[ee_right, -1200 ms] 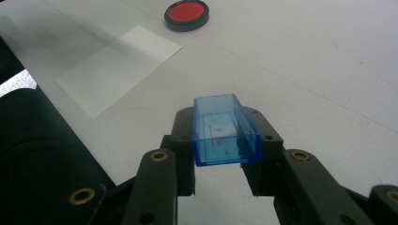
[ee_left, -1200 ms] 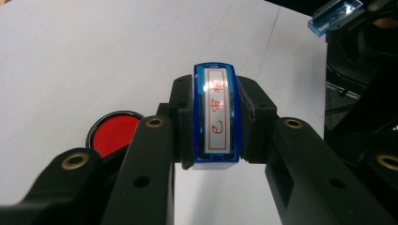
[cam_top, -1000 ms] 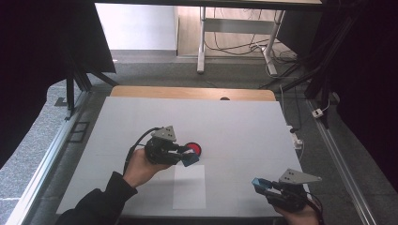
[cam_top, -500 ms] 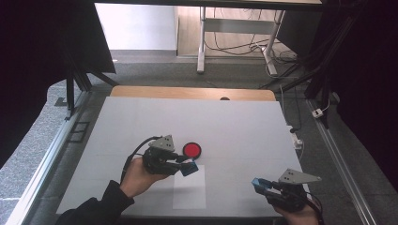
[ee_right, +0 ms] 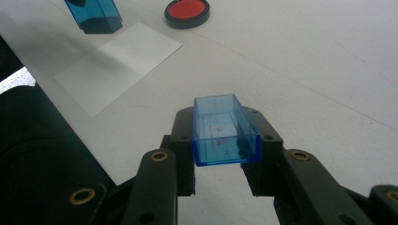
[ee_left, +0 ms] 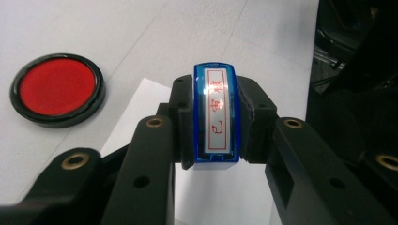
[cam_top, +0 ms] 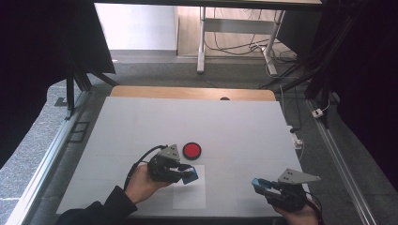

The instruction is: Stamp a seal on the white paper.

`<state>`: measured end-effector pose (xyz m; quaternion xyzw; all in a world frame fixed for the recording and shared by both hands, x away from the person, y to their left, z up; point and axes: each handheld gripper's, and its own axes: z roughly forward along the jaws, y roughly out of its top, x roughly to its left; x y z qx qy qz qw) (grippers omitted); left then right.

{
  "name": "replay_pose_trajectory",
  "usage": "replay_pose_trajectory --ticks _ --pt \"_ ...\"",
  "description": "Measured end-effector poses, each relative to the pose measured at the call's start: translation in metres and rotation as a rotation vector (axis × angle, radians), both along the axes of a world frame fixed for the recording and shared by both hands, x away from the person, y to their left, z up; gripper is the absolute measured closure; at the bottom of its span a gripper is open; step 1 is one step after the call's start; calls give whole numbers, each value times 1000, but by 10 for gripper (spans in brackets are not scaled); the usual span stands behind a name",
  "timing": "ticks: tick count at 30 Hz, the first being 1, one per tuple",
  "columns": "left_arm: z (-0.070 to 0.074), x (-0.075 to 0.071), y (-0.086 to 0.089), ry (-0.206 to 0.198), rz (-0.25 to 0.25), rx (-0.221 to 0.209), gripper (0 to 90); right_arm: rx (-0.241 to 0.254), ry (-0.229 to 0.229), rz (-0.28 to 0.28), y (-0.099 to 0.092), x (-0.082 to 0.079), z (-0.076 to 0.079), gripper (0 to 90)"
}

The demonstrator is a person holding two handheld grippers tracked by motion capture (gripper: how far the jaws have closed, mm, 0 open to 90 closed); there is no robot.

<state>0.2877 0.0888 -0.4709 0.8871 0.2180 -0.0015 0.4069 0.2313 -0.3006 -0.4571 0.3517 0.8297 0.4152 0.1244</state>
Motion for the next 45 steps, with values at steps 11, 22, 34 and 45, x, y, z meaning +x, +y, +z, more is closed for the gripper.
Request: replay_pose_trajectory --ticks 11,22,34,45 --pt "-20 5 -9 36 14 54 705 -7 1 0 0 0 0 680" --pt "-28 6 -14 23 18 114 705 -10 5 1 0 1 0 680" --pt "-26 -3 -24 -35 25 194 709 -12 12 7 1 1 -1 680" --pt "-28 3 -19 27 41 151 709 -27 4 13 3 0 -1 680"
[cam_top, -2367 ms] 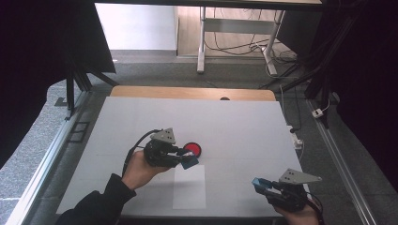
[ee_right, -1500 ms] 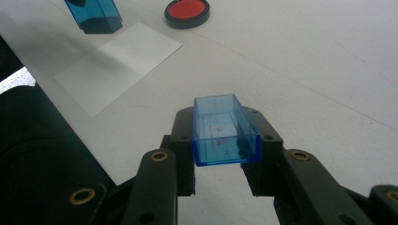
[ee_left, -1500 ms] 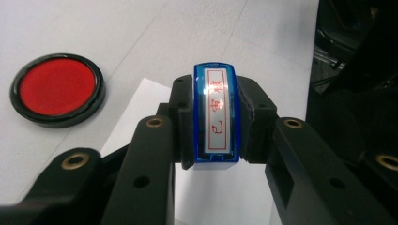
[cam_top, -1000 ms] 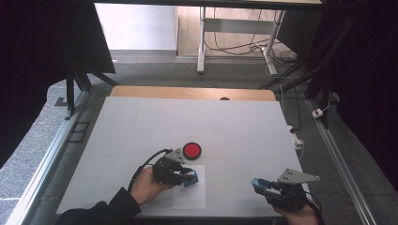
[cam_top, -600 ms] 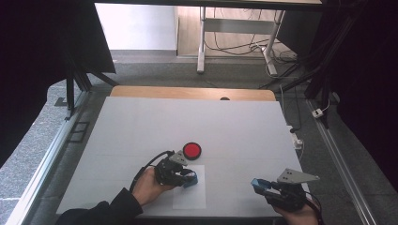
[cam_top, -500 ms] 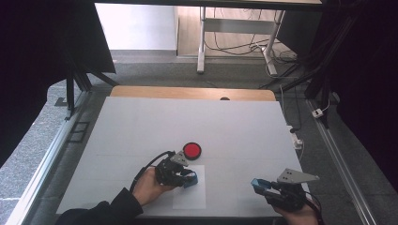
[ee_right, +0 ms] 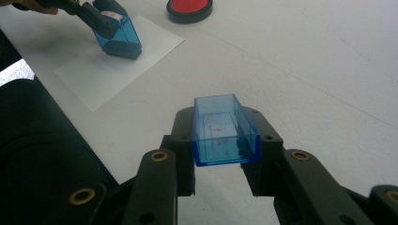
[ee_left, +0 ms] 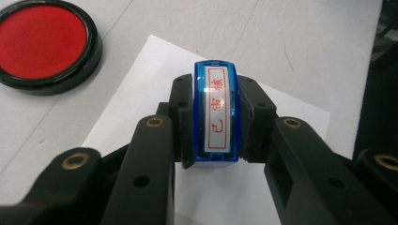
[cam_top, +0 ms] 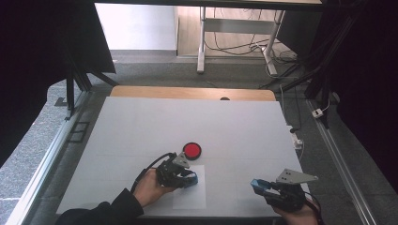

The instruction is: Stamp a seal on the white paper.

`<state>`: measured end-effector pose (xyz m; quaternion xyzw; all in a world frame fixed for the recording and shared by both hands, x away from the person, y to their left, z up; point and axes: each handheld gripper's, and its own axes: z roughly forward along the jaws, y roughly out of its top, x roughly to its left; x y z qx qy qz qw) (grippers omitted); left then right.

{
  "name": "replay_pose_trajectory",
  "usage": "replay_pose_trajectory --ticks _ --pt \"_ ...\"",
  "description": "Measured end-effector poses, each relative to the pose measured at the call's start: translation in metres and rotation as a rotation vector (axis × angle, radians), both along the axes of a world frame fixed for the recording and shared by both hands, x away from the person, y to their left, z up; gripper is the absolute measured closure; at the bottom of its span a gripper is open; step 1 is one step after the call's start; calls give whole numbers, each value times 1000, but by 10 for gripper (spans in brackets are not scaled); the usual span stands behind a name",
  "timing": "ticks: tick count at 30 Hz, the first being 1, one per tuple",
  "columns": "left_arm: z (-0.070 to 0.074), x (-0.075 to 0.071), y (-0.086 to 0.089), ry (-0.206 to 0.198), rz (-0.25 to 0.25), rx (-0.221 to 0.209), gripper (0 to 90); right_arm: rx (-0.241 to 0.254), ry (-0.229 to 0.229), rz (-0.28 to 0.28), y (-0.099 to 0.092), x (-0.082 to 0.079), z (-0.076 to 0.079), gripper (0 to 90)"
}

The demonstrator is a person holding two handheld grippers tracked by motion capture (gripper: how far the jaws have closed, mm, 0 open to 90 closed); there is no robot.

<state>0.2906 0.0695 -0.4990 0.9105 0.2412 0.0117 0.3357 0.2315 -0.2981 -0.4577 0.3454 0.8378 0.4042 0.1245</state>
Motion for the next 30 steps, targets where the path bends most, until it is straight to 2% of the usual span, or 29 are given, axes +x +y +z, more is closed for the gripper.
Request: replay_pose_trajectory --ticks 4,9,12,17,24,30 --pt "-2 6 4 55 17 -45 710 3 1 0 0 0 0 680" --pt "-4 11 7 89 22 -68 710 3 2 -1 0 0 0 680" --pt "-3 9 6 74 20 -59 710 3 2 -1 0 0 0 680" --pt "-1 1 1 12 9 -12 710 3 4 -2 0 0 0 680" --pt "1 -6 -4 -41 0 31 710 0 5 -1 0 1 0 680" --pt "1 -5 -4 -37 -1 31 709 -1 8 -1 0 1 0 680"
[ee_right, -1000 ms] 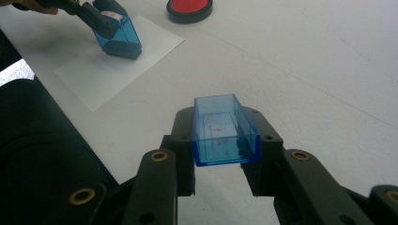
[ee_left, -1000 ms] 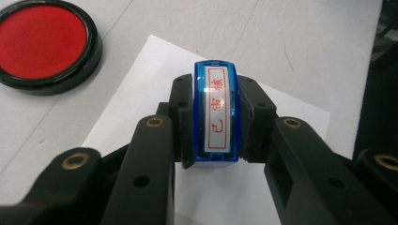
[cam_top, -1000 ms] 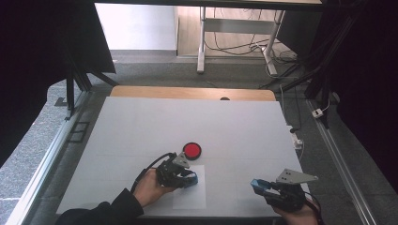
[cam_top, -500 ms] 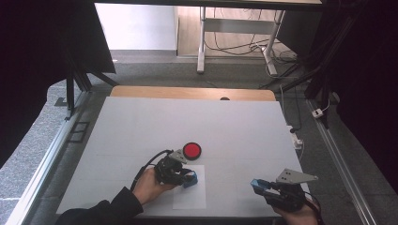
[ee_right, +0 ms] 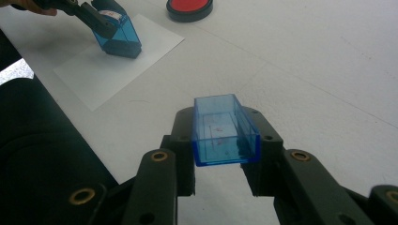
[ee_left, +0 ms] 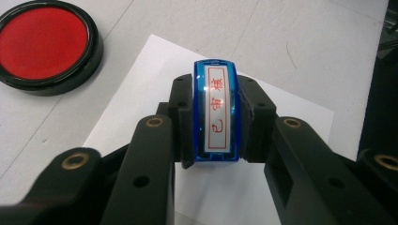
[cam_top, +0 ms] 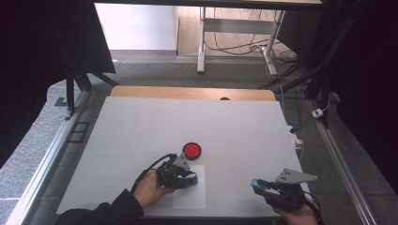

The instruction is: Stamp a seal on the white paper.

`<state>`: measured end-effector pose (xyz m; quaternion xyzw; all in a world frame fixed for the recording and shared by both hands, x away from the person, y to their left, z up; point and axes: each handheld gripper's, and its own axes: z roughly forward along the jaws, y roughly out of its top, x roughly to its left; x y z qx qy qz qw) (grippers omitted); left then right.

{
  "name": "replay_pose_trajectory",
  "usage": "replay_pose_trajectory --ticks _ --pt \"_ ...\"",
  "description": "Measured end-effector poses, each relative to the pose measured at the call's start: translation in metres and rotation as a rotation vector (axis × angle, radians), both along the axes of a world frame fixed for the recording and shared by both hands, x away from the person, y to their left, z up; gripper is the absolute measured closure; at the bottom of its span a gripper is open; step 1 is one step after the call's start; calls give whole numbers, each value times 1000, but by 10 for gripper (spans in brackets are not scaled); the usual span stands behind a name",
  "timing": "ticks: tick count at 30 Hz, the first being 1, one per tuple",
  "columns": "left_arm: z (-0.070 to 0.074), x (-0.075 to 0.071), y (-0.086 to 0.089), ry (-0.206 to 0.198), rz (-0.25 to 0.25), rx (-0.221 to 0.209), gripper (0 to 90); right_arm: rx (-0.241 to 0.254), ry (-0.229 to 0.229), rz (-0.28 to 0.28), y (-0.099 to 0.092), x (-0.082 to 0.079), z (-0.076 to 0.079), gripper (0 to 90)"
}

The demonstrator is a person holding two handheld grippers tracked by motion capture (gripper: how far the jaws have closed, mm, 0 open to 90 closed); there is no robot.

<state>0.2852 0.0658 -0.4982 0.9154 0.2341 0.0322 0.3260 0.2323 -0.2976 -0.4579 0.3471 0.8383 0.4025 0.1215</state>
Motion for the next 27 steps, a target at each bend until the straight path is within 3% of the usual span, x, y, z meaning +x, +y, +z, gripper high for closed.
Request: replay_pose_trajectory --ticks 7,16,24,27 --pt "-2 7 6 44 0 -45 708 1 -1 0 0 0 0 680" --pt "-1 5 5 21 -27 -31 706 6 -3 2 -1 0 0 680" --pt "-3 11 10 87 0 -100 705 6 -4 3 -1 0 0 680" --pt "-1 9 9 70 -6 -94 705 7 -4 3 -1 0 0 679"
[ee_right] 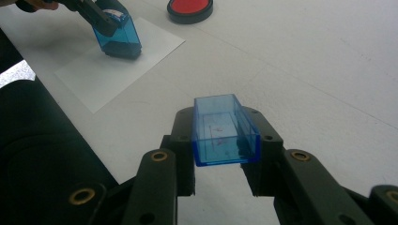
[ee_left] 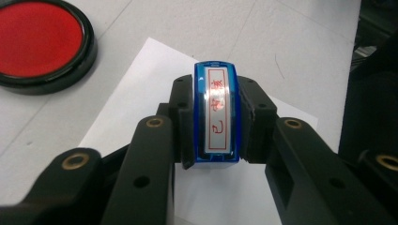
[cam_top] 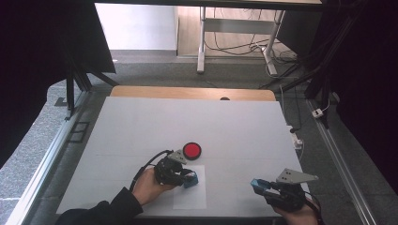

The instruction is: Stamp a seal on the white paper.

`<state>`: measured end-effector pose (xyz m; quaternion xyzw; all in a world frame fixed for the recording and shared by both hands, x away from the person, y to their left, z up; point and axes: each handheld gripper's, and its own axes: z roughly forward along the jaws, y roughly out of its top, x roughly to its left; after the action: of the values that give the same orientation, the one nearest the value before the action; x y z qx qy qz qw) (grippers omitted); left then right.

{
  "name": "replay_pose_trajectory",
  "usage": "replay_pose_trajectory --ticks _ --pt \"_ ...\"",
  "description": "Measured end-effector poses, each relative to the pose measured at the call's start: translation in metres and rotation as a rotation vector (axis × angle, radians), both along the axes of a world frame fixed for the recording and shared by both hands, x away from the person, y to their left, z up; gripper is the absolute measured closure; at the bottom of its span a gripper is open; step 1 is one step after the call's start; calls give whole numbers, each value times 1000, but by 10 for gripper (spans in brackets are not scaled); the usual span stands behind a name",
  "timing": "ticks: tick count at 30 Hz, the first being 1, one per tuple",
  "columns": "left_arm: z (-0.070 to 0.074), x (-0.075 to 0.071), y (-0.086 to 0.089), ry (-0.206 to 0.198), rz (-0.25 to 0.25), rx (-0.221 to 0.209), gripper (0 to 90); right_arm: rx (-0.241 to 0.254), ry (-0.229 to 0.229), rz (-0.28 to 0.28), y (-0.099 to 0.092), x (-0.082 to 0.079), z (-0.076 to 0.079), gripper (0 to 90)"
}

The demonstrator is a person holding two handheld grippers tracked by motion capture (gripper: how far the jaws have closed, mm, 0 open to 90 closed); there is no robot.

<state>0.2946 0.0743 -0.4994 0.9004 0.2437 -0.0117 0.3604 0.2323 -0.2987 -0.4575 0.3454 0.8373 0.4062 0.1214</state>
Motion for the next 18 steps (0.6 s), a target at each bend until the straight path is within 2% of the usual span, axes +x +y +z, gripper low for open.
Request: replay_pose_trajectory --ticks 7,14,18 --pt "9 -2 5 -32 -5 -11 704 -2 1 -1 0 0 0 679" --pt "20 0 14 -36 6 -57 704 -2 1 -2 0 0 0 680" --pt "25 0 20 -47 2 -68 704 -2 0 -3 0 0 0 679"
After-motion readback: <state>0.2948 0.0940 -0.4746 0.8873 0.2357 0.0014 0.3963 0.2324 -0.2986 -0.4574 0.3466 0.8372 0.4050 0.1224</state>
